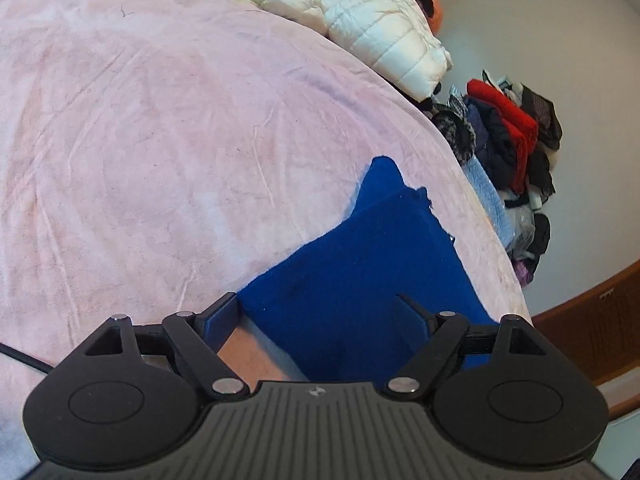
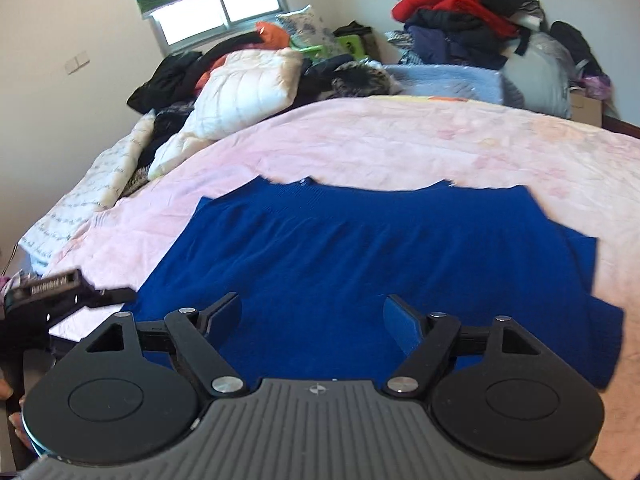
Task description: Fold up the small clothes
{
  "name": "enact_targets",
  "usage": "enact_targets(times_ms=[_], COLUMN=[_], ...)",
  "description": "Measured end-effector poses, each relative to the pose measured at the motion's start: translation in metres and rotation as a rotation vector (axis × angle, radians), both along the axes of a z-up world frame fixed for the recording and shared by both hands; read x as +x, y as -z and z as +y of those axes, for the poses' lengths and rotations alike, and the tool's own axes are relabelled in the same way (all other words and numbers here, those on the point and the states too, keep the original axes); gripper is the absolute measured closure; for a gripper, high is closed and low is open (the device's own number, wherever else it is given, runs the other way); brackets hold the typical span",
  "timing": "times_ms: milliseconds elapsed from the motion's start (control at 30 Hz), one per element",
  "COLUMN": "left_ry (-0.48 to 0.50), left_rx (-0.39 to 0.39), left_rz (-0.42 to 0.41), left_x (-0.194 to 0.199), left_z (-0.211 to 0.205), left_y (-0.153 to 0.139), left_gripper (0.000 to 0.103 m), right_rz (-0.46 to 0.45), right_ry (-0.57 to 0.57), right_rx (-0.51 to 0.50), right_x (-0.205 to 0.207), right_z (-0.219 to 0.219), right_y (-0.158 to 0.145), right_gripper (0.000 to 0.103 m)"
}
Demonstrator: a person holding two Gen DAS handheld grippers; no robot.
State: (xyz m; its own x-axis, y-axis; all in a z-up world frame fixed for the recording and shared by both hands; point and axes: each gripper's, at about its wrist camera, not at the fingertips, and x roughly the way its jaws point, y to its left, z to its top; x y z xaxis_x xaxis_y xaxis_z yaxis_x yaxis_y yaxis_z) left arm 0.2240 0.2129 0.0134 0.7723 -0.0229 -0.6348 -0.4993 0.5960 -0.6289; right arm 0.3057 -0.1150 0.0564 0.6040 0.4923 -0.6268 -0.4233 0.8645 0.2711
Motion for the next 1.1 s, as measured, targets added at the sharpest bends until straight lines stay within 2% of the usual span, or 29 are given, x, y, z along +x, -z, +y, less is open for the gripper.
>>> enact_targets(times_ms=[167, 300, 333, 367, 400, 433, 467, 533, 600, 667, 700, 833, 933, 1000, 1100], left_ry=[0.002, 0.039, 0.032, 0.022, 0.011, 0.007, 0.001, -0.012, -0.013, -0.002, 0.011, 0.123, 0.216, 0.251, 0.271], left_rx=[0.039, -0.05, -0.042, -0.03, -0.029, -0.042, -0.057, -0.099, -0.1, -0.048, 0.004, 0.35, 0.555, 0.606, 0.606], left_rz=[-0.004, -0.051, -0.047, -0.038, -0.021, 0.004, 0.025, 0.017, 0.015, 0.01, 0.009, -0.018, -0.06, -0.079, -0.094], left_x=[0.018, 0.016, 0.015, 0.014, 0.014, 0.014, 0.016, 0.015, 0.014, 0.012, 0.012, 0.008, 0.002, -0.001, 0.0], left_z=[-0.008, -0.012, -0.013, -0.014, -0.014, -0.012, -0.009, -0.004, -0.004, -0.009, -0.015, -0.056, -0.086, -0.096, -0.098], left_y=[-0.001, 0.005, 0.006, 0.006, 0.008, 0.012, 0.016, 0.019, 0.02, 0.018, 0.016, 0.005, 0.007, 0.009, 0.009], left_gripper=[0.016, 0.017, 0.027, 0.045, 0.056, 0.083, 0.093, 0.093, 0.093, 0.094, 0.094, 0.095, 0.095, 0.095, 0.095], right_rz=[0.043, 0.045, 0.045, 0.047, 0.049, 0.052, 0.055, 0.068, 0.074, 0.087, 0.097, 0.159, 0.305, 0.375, 0.433], right_ry=[-0.008, -0.016, -0.016, -0.015, -0.015, -0.014, -0.015, -0.025, -0.044, -0.072, -0.085, -0.154, -0.211, -0.229, -0.258], right_rx=[-0.003, -0.029, -0.028, -0.027, -0.026, -0.024, -0.02, -0.01, 0.008, 0.033, 0.042, 0.086, 0.156, 0.151, 0.09], right_x=[-0.003, -0.004, -0.003, -0.002, -0.002, 0.0, 0.001, 0.005, 0.009, 0.019, 0.025, 0.051, 0.076, 0.092, 0.108], right_z=[0.009, 0.009, 0.01, 0.009, 0.008, 0.008, 0.009, 0.011, 0.015, 0.022, 0.027, 0.058, 0.083, 0.104, 0.14], right_y=[0.012, 0.012, 0.012, 0.011, 0.011, 0.011, 0.01, 0.008, 0.003, -0.004, -0.008, -0.024, -0.026, -0.026, -0.025], right_gripper=[0.022, 0.022, 0.022, 0.022, 0.022, 0.022, 0.022, 0.022, 0.022, 0.022, 0.022, 0.022, 0.022, 0.022, 0.021])
